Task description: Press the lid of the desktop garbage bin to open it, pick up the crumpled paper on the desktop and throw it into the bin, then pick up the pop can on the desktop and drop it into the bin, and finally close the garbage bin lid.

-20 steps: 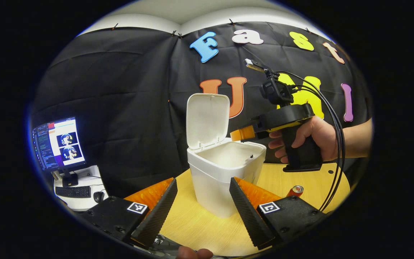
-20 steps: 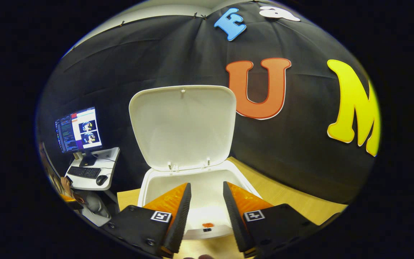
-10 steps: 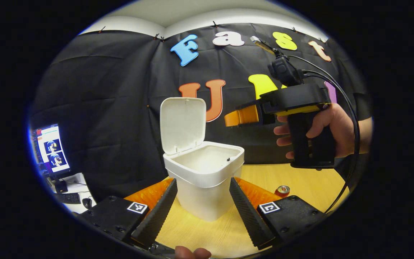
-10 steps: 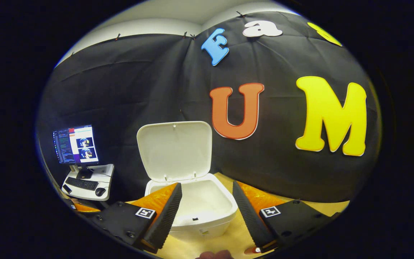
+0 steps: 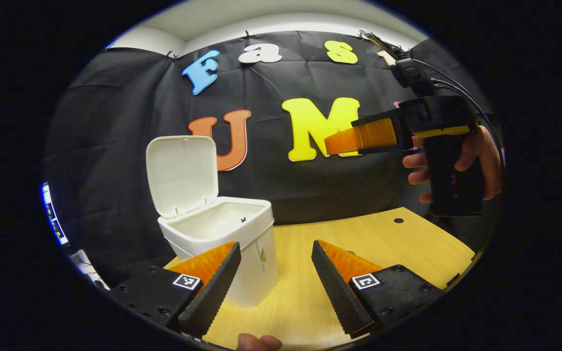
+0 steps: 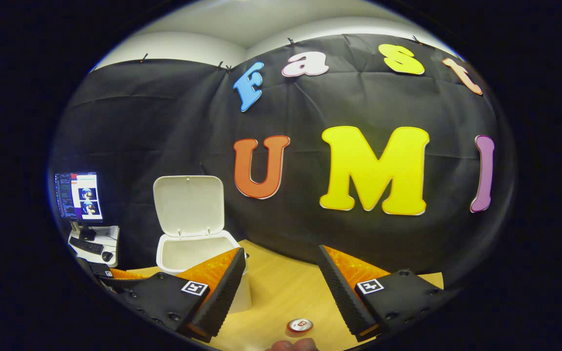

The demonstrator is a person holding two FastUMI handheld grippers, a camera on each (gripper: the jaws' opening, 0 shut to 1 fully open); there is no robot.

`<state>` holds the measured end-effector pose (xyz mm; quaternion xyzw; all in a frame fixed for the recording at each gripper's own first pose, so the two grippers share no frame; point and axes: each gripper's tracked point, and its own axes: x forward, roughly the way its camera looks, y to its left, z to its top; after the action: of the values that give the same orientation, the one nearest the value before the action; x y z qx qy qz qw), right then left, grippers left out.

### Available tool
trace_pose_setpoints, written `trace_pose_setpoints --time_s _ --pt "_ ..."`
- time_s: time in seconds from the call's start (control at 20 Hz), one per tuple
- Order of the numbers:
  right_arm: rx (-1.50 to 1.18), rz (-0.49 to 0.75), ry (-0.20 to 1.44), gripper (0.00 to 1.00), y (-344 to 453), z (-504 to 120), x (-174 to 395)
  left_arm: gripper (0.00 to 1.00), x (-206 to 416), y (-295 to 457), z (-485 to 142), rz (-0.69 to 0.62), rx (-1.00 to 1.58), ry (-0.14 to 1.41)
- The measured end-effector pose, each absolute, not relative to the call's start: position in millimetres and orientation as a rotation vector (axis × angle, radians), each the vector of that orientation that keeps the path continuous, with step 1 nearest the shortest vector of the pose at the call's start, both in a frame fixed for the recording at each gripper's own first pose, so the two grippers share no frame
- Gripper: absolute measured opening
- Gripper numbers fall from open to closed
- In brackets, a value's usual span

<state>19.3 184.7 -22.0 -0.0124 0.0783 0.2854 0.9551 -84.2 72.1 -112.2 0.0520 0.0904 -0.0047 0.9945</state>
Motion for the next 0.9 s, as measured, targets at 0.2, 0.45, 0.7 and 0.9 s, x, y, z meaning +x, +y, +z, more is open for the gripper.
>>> trace_pose_setpoints --time_s 0.2,0.45,0.7,0.9 --pt "-0.050 0.469 0.144 0.94 120.6 -28.1 9.9 0.97 -78.9 32.4 -134.0 -0.106 0.065 0.208" --pt "-0.086 0.355 0.198 0.94 53.4 -53.8 -9.2 0.96 -66.3 -7.1 -167.6 -0.203 0.066 0.230" --pt "-0.131 0.260 0.260 0.94 -4.8 -87.3 -39.7 0.97 -43.4 -28.4 -225.9 -0.244 0.083 0.300" --pt "-0.159 0.206 0.288 0.94 -34.8 -106.3 -49.0 0.97 -26.5 -38.4 -271.0 -0.256 0.108 0.355"
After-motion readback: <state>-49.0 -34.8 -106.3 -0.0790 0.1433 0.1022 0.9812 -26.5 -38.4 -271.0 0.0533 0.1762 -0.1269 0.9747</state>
